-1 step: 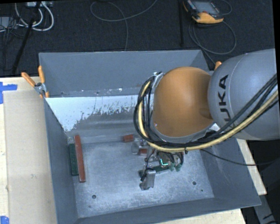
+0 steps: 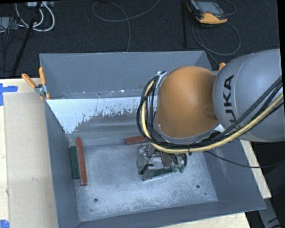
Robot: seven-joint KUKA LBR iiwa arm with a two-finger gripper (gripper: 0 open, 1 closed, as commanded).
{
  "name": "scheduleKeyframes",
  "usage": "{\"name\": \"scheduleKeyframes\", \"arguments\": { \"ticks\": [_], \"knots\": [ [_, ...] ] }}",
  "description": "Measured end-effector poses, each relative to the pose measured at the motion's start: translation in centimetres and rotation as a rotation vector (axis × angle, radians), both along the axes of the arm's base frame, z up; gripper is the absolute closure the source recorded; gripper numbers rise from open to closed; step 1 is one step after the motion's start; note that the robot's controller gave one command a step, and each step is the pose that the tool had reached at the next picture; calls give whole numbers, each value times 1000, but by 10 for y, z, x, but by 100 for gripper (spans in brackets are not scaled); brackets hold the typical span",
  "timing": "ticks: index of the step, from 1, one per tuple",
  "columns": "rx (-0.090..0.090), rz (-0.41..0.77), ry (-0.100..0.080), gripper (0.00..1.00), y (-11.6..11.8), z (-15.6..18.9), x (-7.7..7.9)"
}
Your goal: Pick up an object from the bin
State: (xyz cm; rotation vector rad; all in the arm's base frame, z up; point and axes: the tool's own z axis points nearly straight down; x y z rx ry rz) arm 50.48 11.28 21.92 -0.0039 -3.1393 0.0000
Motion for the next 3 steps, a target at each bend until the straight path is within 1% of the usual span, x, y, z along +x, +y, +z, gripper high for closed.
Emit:
{"name": "scheduleKeyframes", "arguments": {
  "ticks": [1, 2, 3],
  "knots": [
    [0, -1, 0, 0, 0, 0, 0],
    [-3, -16, 6, 0, -68, -106, 34],
    [0, -6, 6, 0, -101, -153, 20]
  ]
}}
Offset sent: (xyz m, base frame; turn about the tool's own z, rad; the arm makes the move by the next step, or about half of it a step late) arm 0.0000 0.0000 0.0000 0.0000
